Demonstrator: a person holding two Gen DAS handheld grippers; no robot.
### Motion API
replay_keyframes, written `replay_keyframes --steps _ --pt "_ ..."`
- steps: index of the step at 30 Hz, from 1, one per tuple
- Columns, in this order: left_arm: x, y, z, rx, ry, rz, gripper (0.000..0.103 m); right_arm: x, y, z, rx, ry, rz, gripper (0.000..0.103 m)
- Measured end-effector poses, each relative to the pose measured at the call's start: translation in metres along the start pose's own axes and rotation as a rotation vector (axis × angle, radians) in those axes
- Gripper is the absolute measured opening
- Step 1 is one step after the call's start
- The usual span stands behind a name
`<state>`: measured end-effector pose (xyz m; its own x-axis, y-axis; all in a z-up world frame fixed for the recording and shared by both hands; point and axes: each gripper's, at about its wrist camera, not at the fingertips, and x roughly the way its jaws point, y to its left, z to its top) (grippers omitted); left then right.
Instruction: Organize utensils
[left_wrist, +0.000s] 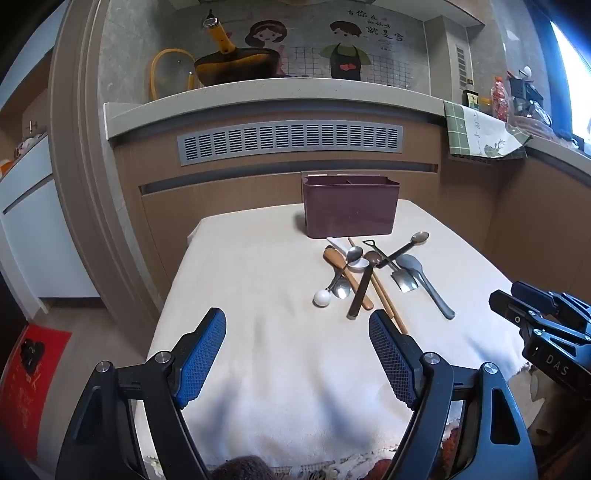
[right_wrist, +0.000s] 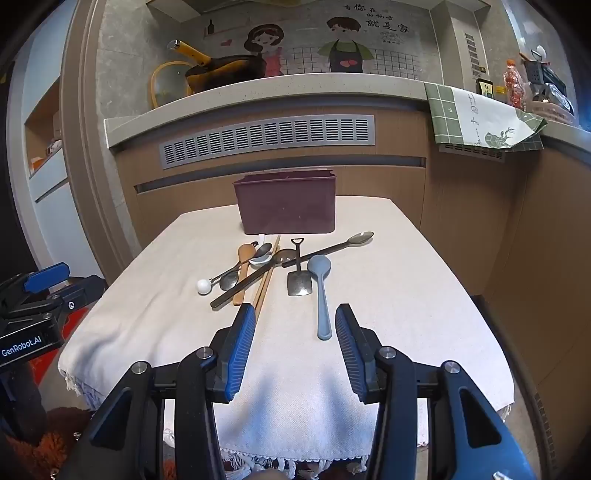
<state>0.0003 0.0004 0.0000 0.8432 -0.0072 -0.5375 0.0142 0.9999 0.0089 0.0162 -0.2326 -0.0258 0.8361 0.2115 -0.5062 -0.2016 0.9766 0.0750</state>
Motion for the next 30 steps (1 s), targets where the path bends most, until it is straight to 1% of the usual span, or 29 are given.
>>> replay_keyframes --steps 2,3,4,6,7,10,15,21,24,25,30 --pt "0.001 0.0 0.0 0.003 0.0 0.001 0.08 0.0 0.001 0.001 0.002 0.004 0.001 0.043" --pt "-0.001 0.0 0.0 0.008 -0.019 0.005 0.08 -0.001 0.001 0.002 0.002 0.005 0.0 0.043" --pt "-0.001 -0.001 0.0 0.013 -0.022 0.008 0.08 -0.002 0.002 0.003 0.0 0.005 0.0 0.043" --pt "-0.002 -0.001 0.0 0.012 -0.021 0.009 0.08 -0.004 0.004 0.004 -0.005 0.002 -0.002 0.043" --pt "-0.002 -0.002 0.0 0.011 -0.02 0.009 0.08 -0.001 0.006 -0.003 -0.008 0.001 -0.004 0.043" --pt "-0.003 -0.002 0.0 0.011 -0.02 0.007 0.08 0.005 0.0 -0.005 -0.004 0.007 -0.004 0.043" --pt "-0.002 -0.002 -0.001 0.01 -0.018 0.008 0.08 0.005 0.001 0.0 0.002 0.029 -0.005 0.043" --pt "0.0 -0.005 -0.003 0.005 -0.013 0.006 0.08 0.009 0.0 -0.002 0.005 0.042 -0.008 0.043" --pt "-0.002 -0.009 -0.004 0.008 -0.016 0.006 0.08 0.009 0.0 -0.002 0.004 0.042 -0.008 0.043" --pt "-0.003 -0.004 -0.005 0.002 -0.011 0.003 0.08 0.009 0.0 -0.002 0.001 0.042 -0.008 0.043" --pt "-0.001 -0.003 -0.006 -0.001 -0.009 -0.001 0.08 0.009 0.002 -0.003 -0.003 0.042 -0.008 0.043"
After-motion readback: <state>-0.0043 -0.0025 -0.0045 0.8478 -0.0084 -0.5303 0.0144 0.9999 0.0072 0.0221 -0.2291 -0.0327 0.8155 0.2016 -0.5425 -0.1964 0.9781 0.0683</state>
